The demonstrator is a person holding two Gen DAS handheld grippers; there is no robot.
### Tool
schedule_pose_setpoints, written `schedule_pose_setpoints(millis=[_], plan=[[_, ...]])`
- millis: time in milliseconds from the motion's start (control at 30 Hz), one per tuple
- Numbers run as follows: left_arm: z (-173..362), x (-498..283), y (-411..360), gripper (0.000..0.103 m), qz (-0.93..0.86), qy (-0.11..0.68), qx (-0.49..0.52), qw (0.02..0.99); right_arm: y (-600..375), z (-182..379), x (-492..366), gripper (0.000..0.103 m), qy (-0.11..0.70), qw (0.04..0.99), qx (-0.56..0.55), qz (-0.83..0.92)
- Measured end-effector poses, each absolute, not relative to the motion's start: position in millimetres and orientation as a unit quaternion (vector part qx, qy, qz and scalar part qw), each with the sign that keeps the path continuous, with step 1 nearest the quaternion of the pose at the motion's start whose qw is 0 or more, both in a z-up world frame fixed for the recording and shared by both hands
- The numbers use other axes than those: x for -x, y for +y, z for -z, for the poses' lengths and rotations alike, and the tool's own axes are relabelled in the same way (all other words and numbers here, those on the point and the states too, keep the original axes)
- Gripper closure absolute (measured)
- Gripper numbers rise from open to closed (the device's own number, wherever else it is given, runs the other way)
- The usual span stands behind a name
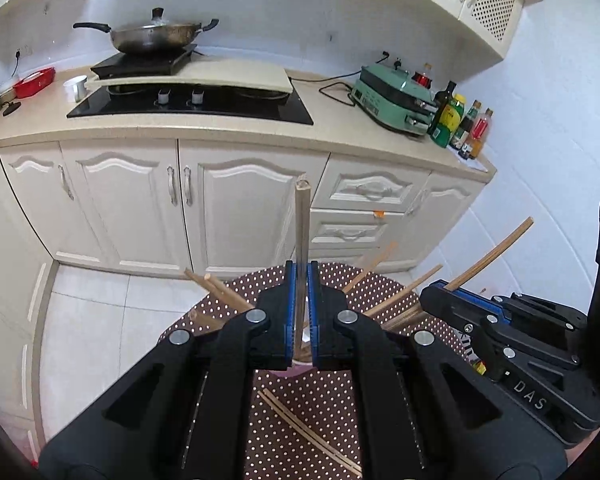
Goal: Organize utensils
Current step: 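Raise the chopstick with the right gripper and insert it into the pink cup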
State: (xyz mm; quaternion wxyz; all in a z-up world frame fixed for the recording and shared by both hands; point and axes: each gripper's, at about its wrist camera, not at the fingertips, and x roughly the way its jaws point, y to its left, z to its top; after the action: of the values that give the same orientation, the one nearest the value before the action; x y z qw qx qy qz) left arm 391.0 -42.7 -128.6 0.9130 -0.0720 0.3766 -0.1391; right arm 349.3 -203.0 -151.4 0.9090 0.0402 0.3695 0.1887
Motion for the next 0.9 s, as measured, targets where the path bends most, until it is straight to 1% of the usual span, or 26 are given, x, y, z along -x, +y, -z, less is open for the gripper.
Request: schedule_pose_setpoints(millis=[333,900], plan=[[154.2,-385.6,-43.5,0.097,0.134,0.413,0.059,0.899,-196.5,177.8,-349.0,0.098,0.405,0.895,-0.039,-0.184],[173.7,-383.3,-44.1,0.096,0.135,0.452,0.060,0.880,-197.4,208.6,-348.9,0.095,0.448,0.874,-0.059,-0.176]])
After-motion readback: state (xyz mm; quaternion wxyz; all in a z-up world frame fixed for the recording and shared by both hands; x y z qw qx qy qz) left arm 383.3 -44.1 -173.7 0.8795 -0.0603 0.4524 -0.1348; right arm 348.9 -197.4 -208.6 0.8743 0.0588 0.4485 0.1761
